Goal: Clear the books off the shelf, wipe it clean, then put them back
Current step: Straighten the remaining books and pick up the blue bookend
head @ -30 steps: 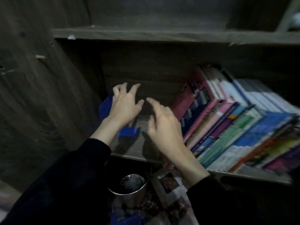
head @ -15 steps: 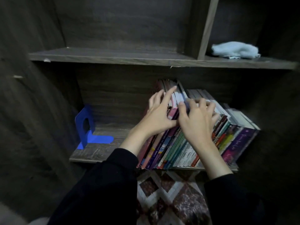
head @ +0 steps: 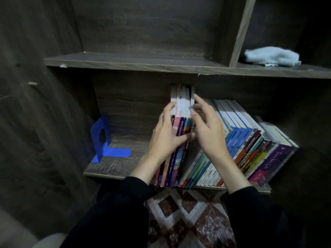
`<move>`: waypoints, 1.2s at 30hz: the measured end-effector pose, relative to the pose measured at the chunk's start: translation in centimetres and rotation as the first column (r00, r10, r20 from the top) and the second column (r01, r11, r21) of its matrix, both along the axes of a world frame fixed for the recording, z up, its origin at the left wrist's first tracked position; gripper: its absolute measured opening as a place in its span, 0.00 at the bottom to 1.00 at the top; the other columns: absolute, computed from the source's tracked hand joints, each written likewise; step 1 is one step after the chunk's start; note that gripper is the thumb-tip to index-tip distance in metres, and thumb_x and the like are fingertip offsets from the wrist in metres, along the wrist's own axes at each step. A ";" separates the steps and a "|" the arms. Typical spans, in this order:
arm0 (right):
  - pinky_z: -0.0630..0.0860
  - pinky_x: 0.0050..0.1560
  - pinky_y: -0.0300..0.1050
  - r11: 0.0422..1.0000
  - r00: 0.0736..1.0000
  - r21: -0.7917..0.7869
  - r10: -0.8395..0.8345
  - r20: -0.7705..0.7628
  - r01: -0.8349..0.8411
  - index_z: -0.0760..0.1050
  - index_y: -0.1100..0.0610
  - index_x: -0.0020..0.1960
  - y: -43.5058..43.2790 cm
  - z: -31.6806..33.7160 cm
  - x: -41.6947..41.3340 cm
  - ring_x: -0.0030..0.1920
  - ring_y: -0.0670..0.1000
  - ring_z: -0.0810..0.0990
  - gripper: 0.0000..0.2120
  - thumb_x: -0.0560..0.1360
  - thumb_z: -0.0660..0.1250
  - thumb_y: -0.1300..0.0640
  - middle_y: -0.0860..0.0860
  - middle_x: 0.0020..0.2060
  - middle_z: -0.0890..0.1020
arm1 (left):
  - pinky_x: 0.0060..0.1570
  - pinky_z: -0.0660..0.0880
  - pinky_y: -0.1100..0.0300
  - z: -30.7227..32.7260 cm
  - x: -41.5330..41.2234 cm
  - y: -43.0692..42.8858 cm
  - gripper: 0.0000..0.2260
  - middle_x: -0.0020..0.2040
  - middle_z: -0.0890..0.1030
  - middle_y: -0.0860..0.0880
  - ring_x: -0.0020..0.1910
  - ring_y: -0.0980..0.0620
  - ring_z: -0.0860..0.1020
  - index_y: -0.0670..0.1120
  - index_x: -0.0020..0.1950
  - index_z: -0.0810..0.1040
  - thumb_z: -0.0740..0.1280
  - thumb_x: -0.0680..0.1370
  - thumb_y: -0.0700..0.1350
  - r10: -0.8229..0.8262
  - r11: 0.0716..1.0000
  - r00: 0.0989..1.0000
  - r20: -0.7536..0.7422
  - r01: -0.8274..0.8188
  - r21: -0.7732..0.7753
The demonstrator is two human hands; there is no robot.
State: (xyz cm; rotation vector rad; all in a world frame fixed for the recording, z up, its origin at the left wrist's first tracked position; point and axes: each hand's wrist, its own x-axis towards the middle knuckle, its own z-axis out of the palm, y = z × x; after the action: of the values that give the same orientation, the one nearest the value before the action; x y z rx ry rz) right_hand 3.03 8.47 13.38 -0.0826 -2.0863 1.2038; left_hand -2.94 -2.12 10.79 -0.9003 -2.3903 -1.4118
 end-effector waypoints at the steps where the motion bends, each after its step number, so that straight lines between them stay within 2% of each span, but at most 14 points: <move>1: 0.68 0.55 0.33 0.981 0.995 -0.164 0.102 -0.010 -0.103 0.64 0.45 0.73 -0.2 -0.2 -0.3 0.58 0.39 0.72 0.21 0.81 0.58 0.57 0.45 0.60 0.72 | 0.60 0.71 0.51 0.0 -0.1 -0.5 0.40 0.70 0.69 0.49 0.65 0.49 0.72 0.55 0.73 0.56 0.76 0.68 0.50 0.033 0.999 0.999 -0.021 -0.032 0.015; 3: 0.69 0.56 0.32 0.884 0.965 -0.393 0.258 -0.037 -0.252 0.59 0.41 0.74 -0.6 -1.3 -1.3 0.59 0.33 0.71 0.22 0.82 0.56 0.52 0.43 0.68 0.67 | 0.60 0.72 0.50 -0.1 -0.5 -1.5 0.39 0.67 0.71 0.51 0.62 0.52 0.74 0.56 0.71 0.57 0.76 0.67 0.51 0.056 0.997 0.998 -0.027 -0.055 0.047; 5: 0.67 0.64 0.36 0.850 0.941 -0.419 0.338 -0.028 -0.318 0.56 0.36 0.74 -1.5 -3.6 -2.1 0.63 0.32 0.68 0.23 0.80 0.55 0.43 0.36 0.69 0.64 | 0.61 0.72 0.50 -0.2 -0.7 -2.5 0.38 0.66 0.73 0.53 0.60 0.57 0.74 0.57 0.69 0.58 0.77 0.66 0.53 0.058 0.996 0.998 -0.019 -0.057 0.067; 8: 0.58 0.74 0.50 0.884 0.940 -0.342 0.342 0.007 -0.320 0.53 0.32 0.73 -3.0 -8.0 -2.2 0.71 0.36 0.61 0.26 0.77 0.57 0.40 0.33 0.71 0.63 | 0.60 0.72 0.56 -0.1 -1.1 -3.7 0.38 0.64 0.74 0.54 0.58 0.59 0.74 0.57 0.68 0.60 0.78 0.65 0.55 0.055 0.997 0.999 -0.003 -0.054 0.063; 11: 0.59 0.74 0.55 0.948 0.949 -0.198 0.279 0.147 -0.249 0.44 0.38 0.76 -3.7 -12.4 -2.0 0.74 0.41 0.59 0.41 0.72 0.66 0.36 0.41 0.75 0.59 | 0.56 0.72 0.61 0.4 -1.7 -4.6 0.39 0.61 0.75 0.54 0.56 0.59 0.75 0.58 0.66 0.61 0.79 0.62 0.58 0.056 0.998 0.998 0.018 -0.056 0.024; 14: 0.65 0.71 0.54 0.994 0.965 -0.053 0.102 0.242 -0.092 0.33 0.33 0.73 -4.8 -15.5 -2.1 0.74 0.49 0.62 0.57 0.65 0.76 0.41 0.50 0.76 0.57 | 0.60 0.73 0.51 0.9 -1.3 -4.5 0.41 0.65 0.73 0.53 0.60 0.55 0.75 0.60 0.67 0.57 0.78 0.62 0.59 0.064 0.998 0.997 -0.052 -0.064 -0.001; 16: 0.72 0.63 0.52 1.000 0.963 -0.007 -0.019 0.270 0.022 0.28 0.29 0.68 -5.6 -16.4 -2.2 0.70 0.55 0.69 0.61 0.64 0.79 0.47 0.52 0.76 0.59 | 0.62 0.72 0.46 0.9 -0.3 -3.6 0.46 0.75 0.60 0.48 0.66 0.49 0.72 0.64 0.69 0.49 0.77 0.61 0.61 0.108 0.993 0.988 -0.109 -0.112 -0.036; 18: 0.74 0.54 0.51 0.998 0.943 -0.007 -0.061 0.326 0.066 0.27 0.33 0.68 -6.0 -16.9 -2.6 0.63 0.60 0.75 0.59 0.64 0.76 0.44 0.54 0.74 0.64 | 0.54 0.75 0.48 0.7 0.4 -2.5 0.48 0.78 0.47 0.44 0.62 0.43 0.75 0.66 0.70 0.44 0.76 0.63 0.62 0.234 0.960 0.960 -0.150 -0.253 -0.120; 19: 0.74 0.51 0.51 0.997 0.937 0.000 -0.067 0.344 0.071 0.30 0.35 0.69 -6.0 -17.1 -2.8 0.61 0.61 0.77 0.55 0.63 0.72 0.40 0.55 0.72 0.67 | 0.51 0.75 0.50 0.5 0.4 -2.1 0.46 0.78 0.46 0.44 0.57 0.41 0.77 0.66 0.71 0.45 0.75 0.65 0.60 0.293 0.940 0.942 -0.161 -0.315 -0.130; 22: 0.74 0.54 0.51 0.998 0.941 0.028 -0.070 0.331 0.065 0.31 0.34 0.70 -6.2 -17.3 -3.3 0.62 0.61 0.76 0.51 0.61 0.64 0.35 0.56 0.69 0.71 | 0.45 0.71 0.54 0.1 -0.1 -2.0 0.33 0.72 0.60 0.48 0.51 0.42 0.78 0.59 0.71 0.62 0.72 0.68 0.52 0.364 0.925 0.915 -0.174 -0.378 -0.052; 24: 0.71 0.58 0.49 0.997 0.951 0.070 -0.045 0.305 0.025 0.31 0.34 0.70 -6.8 -17.5 -4.0 0.66 0.60 0.72 0.51 0.66 0.69 0.42 0.56 0.71 0.68 | 0.43 0.64 0.59 0.2 -0.6 -2.7 0.27 0.67 0.65 0.52 0.49 0.47 0.77 0.56 0.65 0.69 0.72 0.68 0.51 0.376 0.924 0.911 -0.169 -0.382 -0.003; 28: 0.72 0.58 0.53 0.997 0.967 0.082 -0.025 0.254 0.004 0.28 0.27 0.65 -8.7 -17.3 -5.5 0.66 0.60 0.72 0.57 0.67 0.76 0.53 0.54 0.74 0.63 | 0.46 0.61 0.62 0.3 -1.5 -4.4 0.23 0.65 0.67 0.54 0.48 0.59 0.71 0.55 0.61 0.72 0.73 0.68 0.49 0.379 0.925 0.909 -0.173 -0.377 0.043; 31: 0.73 0.56 0.53 0.994 0.980 0.111 -0.035 0.195 0.013 0.31 0.31 0.66 -10.8 -17.5 -7.0 0.67 0.61 0.72 0.58 0.65 0.77 0.54 0.55 0.74 0.64 | 0.43 0.60 0.67 0.3 -2.6 -6.5 0.23 0.64 0.68 0.54 0.47 0.68 0.62 0.53 0.61 0.73 0.74 0.67 0.48 0.398 0.917 0.899 -0.184 -0.392 0.072; 36: 0.75 0.56 0.55 0.997 0.983 0.070 0.003 0.182 -0.016 0.34 0.37 0.70 -15.9 -17.0 -9.6 0.68 0.61 0.71 0.55 0.64 0.76 0.43 0.56 0.73 0.64 | 0.45 0.65 0.62 0.9 -4.3 -10.9 0.22 0.63 0.70 0.53 0.50 0.62 0.70 0.52 0.59 0.74 0.74 0.66 0.48 0.439 0.898 0.867 -0.235 -0.434 0.077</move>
State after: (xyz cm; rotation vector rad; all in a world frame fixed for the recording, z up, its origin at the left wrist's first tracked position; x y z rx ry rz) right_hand -6.54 -7.39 -3.66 -0.1545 -2.2887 1.1636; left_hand -7.29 -13.06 11.67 -0.4489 -2.1981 -1.0783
